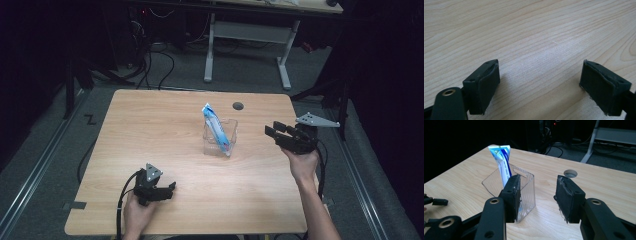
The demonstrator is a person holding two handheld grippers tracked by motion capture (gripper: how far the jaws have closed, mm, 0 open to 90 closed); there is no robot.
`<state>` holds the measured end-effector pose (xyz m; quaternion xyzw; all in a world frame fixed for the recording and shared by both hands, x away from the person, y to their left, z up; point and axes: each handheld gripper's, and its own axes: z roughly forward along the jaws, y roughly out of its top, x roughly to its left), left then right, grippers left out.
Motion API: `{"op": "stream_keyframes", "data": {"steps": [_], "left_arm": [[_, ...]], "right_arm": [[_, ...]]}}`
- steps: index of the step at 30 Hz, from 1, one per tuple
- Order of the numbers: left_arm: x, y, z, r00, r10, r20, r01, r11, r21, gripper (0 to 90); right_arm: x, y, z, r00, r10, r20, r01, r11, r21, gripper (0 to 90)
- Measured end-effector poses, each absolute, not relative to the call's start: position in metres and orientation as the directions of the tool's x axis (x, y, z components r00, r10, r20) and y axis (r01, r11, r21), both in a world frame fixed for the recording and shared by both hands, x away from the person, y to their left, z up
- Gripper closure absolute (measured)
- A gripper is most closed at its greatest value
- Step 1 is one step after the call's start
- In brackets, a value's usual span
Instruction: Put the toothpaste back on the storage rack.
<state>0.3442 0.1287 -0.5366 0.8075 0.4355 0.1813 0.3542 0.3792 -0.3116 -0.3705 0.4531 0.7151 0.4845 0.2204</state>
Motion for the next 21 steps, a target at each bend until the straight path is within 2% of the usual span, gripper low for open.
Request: {"op": "stream_keyframes", "data": {"steps": [21], "left_arm": [[0.344, 0.128, -0.537, 0.554, 0.833, -0.015, 0.574, -0.369, 0.731, 16.3]], "right_arm": [[0.361, -0.328, -0.388, -0.456, 0.88, 0.137, 0.458, 0.1, 0.883, 54.1]]}}
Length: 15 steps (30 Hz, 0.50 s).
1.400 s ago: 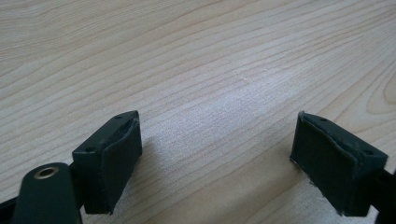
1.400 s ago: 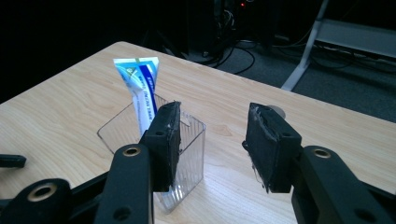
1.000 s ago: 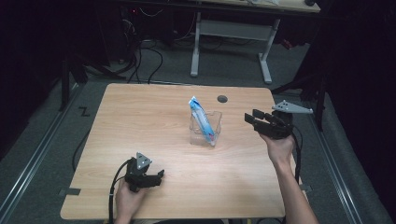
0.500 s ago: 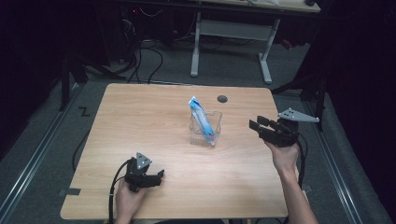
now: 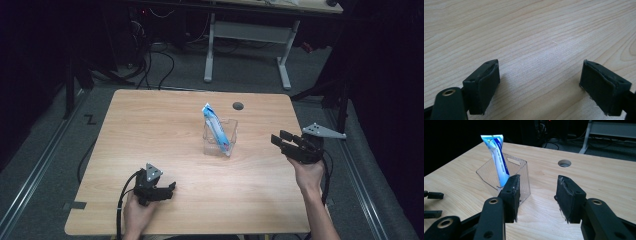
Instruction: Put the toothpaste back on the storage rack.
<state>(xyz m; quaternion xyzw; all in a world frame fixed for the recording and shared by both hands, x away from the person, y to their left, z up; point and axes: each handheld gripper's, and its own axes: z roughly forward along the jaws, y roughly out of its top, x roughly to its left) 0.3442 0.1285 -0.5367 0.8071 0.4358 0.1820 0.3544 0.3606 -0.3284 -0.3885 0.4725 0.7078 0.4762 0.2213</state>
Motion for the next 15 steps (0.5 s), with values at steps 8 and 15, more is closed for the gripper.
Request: {"op": "stream_keyframes", "data": {"steps": [8, 15], "left_arm": [[0.344, 0.128, -0.537, 0.554, 0.832, -0.015, 0.574, -0.369, 0.731, 16.3], [0.344, 0.128, -0.537, 0.554, 0.832, -0.015, 0.574, -0.369, 0.731, 16.3]], "right_arm": [[0.354, -0.335, -0.398, -0.443, 0.884, 0.152, 0.465, 0.081, 0.882, 54.0], [0.349, -0.338, -0.407, -0.435, 0.886, 0.162, 0.473, 0.072, 0.878, 54.1]]}}
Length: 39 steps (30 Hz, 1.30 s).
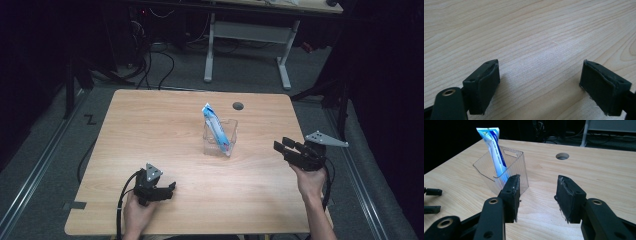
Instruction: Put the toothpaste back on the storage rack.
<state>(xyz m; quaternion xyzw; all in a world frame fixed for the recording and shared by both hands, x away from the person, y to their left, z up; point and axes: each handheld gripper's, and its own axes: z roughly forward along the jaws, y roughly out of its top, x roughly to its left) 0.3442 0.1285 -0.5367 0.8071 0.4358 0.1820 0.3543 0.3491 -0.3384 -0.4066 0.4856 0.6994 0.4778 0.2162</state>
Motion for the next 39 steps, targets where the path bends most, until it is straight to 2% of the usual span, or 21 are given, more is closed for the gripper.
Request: {"op": "stream_keyframes", "data": {"steps": [24, 39], "left_arm": [[0.344, 0.129, -0.537, 0.554, 0.832, -0.014, 0.574, -0.37, 0.731, 16.2], [0.344, 0.129, -0.537, 0.554, 0.832, -0.014, 0.574, -0.37, 0.73, 16.2]], "right_arm": [[0.334, -0.344, -0.445, -0.413, 0.891, 0.189, 0.512, 0.056, 0.857, 54.7], [0.333, -0.335, -0.468, -0.411, 0.896, 0.169, 0.539, 0.089, 0.838, 54.9]]}}
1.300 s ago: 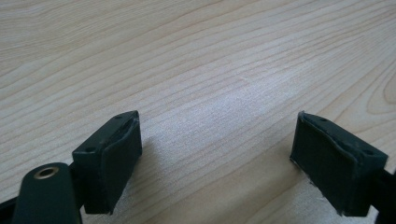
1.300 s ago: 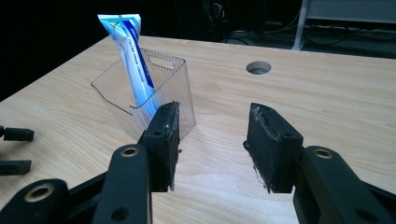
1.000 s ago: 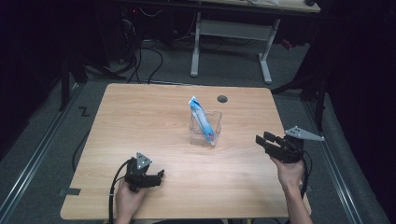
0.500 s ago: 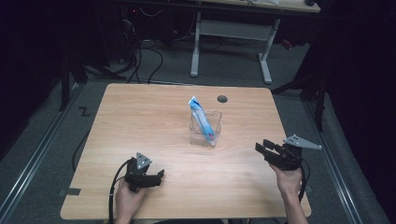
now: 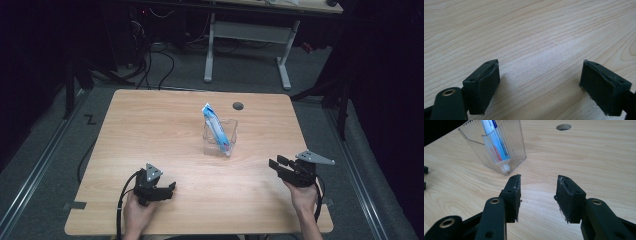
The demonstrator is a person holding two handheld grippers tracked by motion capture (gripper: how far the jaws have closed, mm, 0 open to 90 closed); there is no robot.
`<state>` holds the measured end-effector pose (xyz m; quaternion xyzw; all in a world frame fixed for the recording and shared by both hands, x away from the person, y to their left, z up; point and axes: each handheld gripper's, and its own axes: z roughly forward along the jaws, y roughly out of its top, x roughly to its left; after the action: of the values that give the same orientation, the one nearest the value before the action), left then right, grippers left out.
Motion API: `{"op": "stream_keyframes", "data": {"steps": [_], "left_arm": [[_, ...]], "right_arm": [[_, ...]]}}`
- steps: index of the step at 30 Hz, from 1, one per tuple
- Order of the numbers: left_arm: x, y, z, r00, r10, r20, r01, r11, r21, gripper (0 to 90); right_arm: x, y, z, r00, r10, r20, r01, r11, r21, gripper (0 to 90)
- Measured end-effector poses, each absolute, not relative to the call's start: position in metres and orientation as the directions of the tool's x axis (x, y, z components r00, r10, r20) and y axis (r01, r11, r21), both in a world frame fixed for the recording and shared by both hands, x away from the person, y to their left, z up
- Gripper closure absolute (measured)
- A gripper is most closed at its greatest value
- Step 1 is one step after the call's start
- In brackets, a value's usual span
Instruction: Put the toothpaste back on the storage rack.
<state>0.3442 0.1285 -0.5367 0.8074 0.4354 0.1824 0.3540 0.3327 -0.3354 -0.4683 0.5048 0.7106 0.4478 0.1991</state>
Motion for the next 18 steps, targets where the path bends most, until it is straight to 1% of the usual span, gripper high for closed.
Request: {"op": "stream_keyframes", "data": {"steps": [6, 12, 18], "left_arm": [[0.344, 0.128, -0.537, 0.554, 0.832, -0.014, 0.574, -0.37, 0.731, 16.2], [0.344, 0.128, -0.537, 0.554, 0.832, -0.014, 0.574, -0.37, 0.73, 16.2], [0.344, 0.128, -0.537, 0.555, 0.832, -0.014, 0.574, -0.371, 0.73, 16.2]], "right_arm": [[0.334, -0.33, -0.476, -0.41, 0.898, 0.157, 0.555, 0.11, 0.824, 54.9], [0.334, -0.322, -0.489, -0.415, 0.903, 0.114, 0.565, 0.158, 0.81, 53.9], [0.334, -0.318, -0.499, -0.412, 0.906, 0.103, 0.579, 0.173, 0.797, 53.6]]}}
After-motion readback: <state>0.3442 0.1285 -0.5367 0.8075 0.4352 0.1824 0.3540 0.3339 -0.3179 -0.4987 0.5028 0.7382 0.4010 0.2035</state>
